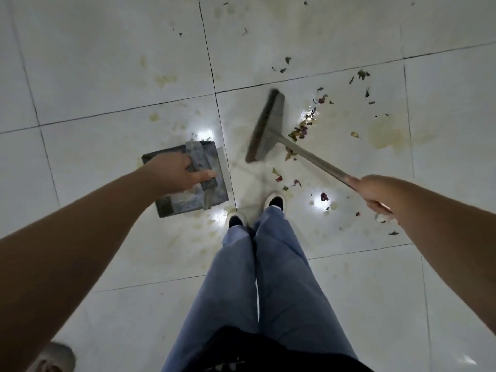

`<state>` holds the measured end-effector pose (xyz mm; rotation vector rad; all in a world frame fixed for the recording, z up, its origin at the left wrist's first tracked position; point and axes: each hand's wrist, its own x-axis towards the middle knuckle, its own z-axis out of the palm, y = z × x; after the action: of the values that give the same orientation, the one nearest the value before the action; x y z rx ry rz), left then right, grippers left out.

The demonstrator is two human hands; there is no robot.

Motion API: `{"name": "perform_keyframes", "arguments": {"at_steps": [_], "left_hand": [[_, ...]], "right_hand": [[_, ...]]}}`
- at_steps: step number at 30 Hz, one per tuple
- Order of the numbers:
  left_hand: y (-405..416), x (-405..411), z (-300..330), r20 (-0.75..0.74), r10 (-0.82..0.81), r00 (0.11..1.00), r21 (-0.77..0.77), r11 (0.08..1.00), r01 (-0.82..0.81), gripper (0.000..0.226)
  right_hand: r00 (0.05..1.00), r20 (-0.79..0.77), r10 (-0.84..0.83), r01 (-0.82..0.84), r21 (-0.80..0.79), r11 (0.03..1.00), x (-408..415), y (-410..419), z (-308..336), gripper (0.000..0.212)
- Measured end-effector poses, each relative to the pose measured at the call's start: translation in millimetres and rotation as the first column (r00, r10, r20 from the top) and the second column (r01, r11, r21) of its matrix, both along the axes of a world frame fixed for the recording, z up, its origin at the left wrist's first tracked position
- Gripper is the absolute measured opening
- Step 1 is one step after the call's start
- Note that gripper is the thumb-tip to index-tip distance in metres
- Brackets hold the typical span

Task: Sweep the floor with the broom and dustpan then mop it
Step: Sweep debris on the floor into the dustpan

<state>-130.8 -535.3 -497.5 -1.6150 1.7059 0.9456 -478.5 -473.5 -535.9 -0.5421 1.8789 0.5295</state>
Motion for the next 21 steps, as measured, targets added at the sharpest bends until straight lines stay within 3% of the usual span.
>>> {"name": "perform_keyframes", "arguments": {"at_steps": [3, 5, 11, 16, 21], "left_hand": [[7, 15, 5, -0.042, 0.084, 0.996, 0.003, 0.996, -0.084, 0.055], [13, 20, 8, -0.061, 0.12, 0.991, -0.019, 0.992, -0.121, 0.053], [21, 18, 19, -0.082, 0.094, 0.992, -0.031, 0.995, -0.097, 0.053], [26, 13, 26, -0.095, 0.01, 0.995, -0.006, 1.0, -0.011, 0.058], [27, -6, 20, -0.052, -0.118, 0.992, -0.048, 0.992, 0.115, 0.057]], "right_hand": [[0.987, -0.161, -0.01, 0.035, 0.154, 0.987, -21, 28, 16, 0.083], [0.977, -0.205, -0.059, 0.092, 0.153, 0.984, -24, 42, 25, 0.091], [0.968, -0.238, -0.078, 0.091, 0.042, 0.995, -4, 75, 59, 0.057], [0.979, -0.171, 0.111, -0.104, 0.047, 0.993, 26, 71, 59, 0.061], [0.926, -0.133, 0.353, -0.346, 0.077, 0.935, 45, 65, 30, 0.061]]}}
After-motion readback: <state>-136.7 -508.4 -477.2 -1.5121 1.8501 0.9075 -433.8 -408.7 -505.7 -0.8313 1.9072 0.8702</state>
